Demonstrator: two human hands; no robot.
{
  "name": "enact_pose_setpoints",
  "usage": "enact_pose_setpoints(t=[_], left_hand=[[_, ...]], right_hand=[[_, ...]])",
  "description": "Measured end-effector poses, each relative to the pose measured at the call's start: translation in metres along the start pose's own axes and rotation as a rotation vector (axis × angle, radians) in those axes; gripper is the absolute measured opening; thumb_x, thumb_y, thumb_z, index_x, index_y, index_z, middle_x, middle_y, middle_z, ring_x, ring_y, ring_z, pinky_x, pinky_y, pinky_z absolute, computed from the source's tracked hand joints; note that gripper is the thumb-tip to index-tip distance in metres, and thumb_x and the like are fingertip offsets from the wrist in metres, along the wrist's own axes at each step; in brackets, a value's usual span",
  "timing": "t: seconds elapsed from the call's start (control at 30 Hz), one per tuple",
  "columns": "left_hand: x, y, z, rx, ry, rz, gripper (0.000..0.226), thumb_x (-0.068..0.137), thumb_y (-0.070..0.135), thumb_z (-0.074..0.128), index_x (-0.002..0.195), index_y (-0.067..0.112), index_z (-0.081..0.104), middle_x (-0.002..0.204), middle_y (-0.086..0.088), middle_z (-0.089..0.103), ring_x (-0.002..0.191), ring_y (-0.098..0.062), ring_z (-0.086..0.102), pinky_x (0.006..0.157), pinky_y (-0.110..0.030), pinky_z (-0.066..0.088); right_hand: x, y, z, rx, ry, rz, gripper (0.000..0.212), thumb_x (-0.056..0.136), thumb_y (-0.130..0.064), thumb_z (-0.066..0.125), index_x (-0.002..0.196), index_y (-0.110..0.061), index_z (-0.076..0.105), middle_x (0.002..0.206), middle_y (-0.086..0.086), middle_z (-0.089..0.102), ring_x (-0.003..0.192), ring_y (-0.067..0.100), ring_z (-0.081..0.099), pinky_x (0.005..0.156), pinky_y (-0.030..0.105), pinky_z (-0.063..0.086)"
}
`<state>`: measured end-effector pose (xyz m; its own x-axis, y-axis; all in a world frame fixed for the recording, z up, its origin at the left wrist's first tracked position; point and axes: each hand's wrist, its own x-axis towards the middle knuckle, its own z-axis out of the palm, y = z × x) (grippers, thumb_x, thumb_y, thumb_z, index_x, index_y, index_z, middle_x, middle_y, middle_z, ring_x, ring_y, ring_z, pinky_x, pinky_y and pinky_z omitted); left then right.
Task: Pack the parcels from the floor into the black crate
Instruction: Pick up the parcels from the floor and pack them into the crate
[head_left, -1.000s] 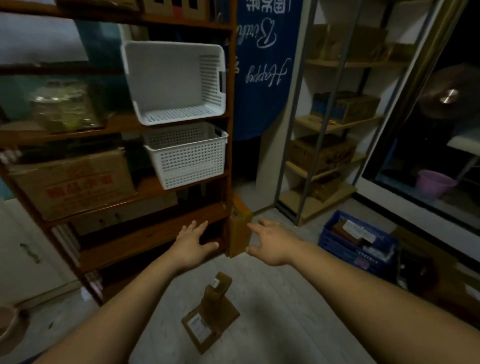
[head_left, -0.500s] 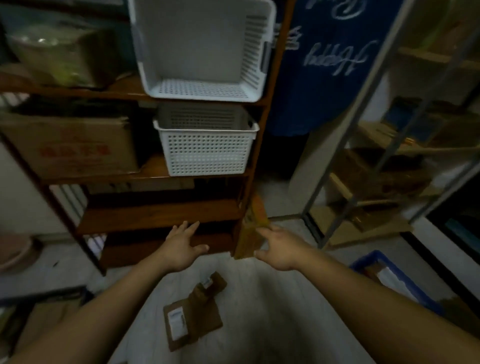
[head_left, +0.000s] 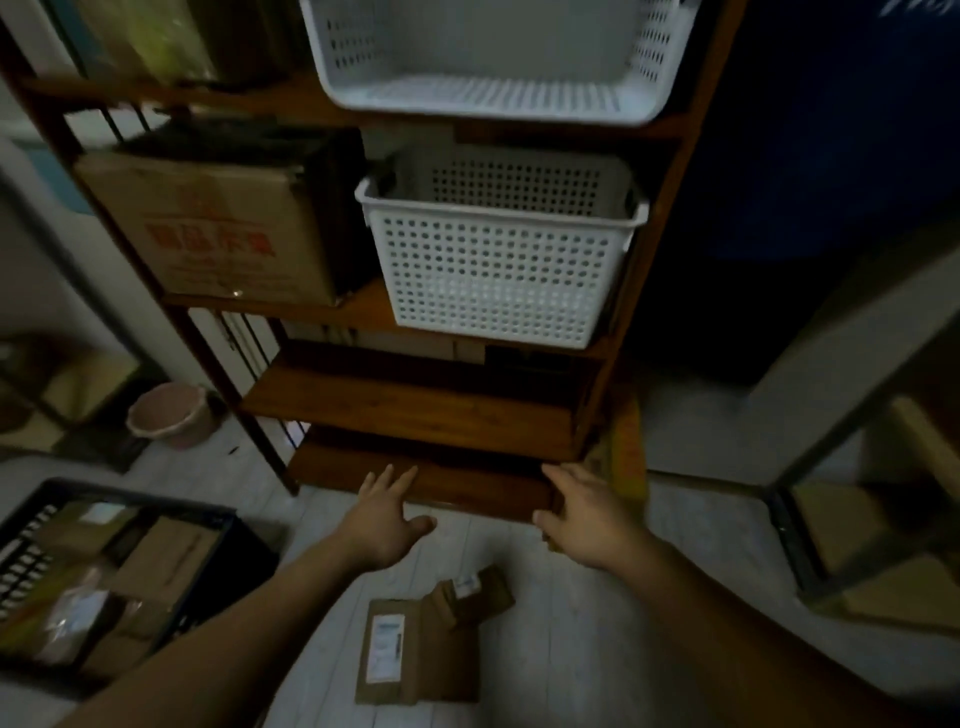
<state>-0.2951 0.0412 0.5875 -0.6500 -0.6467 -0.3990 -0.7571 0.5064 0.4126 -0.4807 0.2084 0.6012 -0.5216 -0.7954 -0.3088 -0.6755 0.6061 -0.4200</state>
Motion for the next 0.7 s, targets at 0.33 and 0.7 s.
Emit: enact_pose_setpoints(t=[0.33, 0.7], left_hand=[[0.151, -0.083, 0.161, -0.045, 0.009, -0.036, 0.078, 0.093, 0.048, 0.047, 0.152, 0.022, 0.003, 0.16, -0.008, -0.002, 0.147, -0.029, -0.004, 0.118, -0.042, 0.006], [0.245, -0.179, 0.335, -0.124, 0.027, -0.029, 0.081, 0.09, 0.045, 0.054, 0.151, 0.026, 0.004, 0.16, -0.009, 0.0, 0.146, -0.031, -0.002, 0.117, -0.046, 0.01]], right_hand=[[0.144, 0.092, 0.19, 0.067, -0.006, -0.039, 0.068, 0.094, -0.048, 0.049, 0.151, -0.024, 0.021, 0.157, 0.001, 0.02, 0.142, 0.024, 0.021, 0.115, 0.038, 0.025], [0.229, 0.16, 0.372, 0.011, -0.048, -0.025, 0.069, 0.094, -0.046, 0.05, 0.152, -0.022, 0.02, 0.158, 0.002, 0.02, 0.142, 0.025, 0.024, 0.113, 0.039, 0.028]])
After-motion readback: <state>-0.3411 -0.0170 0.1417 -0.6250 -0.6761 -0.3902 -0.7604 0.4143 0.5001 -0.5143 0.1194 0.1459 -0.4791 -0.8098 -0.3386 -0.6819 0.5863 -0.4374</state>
